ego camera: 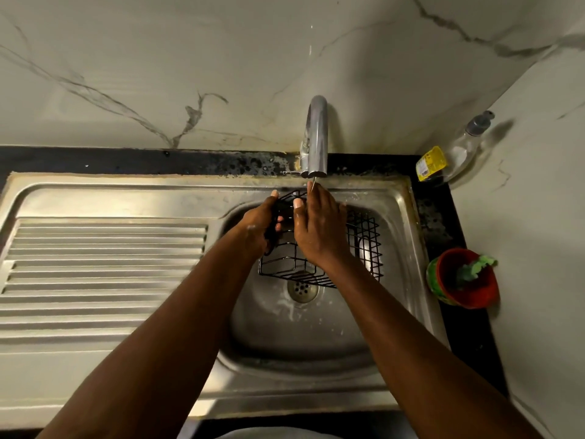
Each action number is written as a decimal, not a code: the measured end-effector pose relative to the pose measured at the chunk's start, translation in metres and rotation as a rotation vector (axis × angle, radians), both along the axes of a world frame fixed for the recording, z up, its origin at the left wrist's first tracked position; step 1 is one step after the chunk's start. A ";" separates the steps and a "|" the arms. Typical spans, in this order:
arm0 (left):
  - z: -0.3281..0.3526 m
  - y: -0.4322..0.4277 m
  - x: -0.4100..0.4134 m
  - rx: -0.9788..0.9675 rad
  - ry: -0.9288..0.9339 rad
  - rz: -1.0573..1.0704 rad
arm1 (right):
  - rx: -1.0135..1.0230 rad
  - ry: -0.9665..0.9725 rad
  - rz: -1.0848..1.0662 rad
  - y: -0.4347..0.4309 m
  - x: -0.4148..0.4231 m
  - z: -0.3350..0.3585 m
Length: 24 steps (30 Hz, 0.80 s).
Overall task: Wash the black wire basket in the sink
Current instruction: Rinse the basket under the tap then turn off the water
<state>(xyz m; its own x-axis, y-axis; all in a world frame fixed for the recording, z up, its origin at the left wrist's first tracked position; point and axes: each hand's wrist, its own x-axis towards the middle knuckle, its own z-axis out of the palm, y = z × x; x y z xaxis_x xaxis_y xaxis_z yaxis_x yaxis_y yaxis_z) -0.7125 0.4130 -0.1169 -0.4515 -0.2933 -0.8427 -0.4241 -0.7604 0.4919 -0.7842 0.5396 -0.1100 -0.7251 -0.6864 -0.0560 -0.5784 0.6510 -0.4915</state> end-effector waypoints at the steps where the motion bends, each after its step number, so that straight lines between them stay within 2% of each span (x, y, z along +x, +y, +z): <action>1: -0.001 -0.002 0.001 0.014 0.022 0.007 | 0.021 -0.009 0.020 -0.004 0.002 0.003; 5: -0.002 -0.008 0.013 0.037 0.117 0.079 | 0.058 0.031 0.236 -0.013 0.020 0.015; 8: 0.001 -0.013 0.024 0.035 0.172 0.101 | -0.006 0.106 0.473 -0.008 0.024 0.015; 10: 0.002 -0.012 0.028 0.100 0.152 0.170 | -0.043 0.124 0.562 0.000 0.019 0.014; 12: 0.002 -0.012 0.033 0.143 0.126 0.200 | -0.053 0.096 0.534 0.009 0.010 0.009; 15: -0.004 -0.021 0.045 0.096 0.074 0.190 | 0.019 0.029 0.268 0.036 -0.023 -0.015; 19: -0.014 -0.034 0.059 0.071 0.120 0.172 | 0.246 -0.277 -0.115 0.068 -0.057 -0.041; 21: -0.014 -0.031 0.059 0.080 0.141 0.143 | 0.258 -0.239 -0.137 0.059 -0.040 -0.041; 24: -0.013 -0.017 0.050 0.060 0.097 0.170 | 0.108 -0.110 0.092 0.024 0.011 -0.023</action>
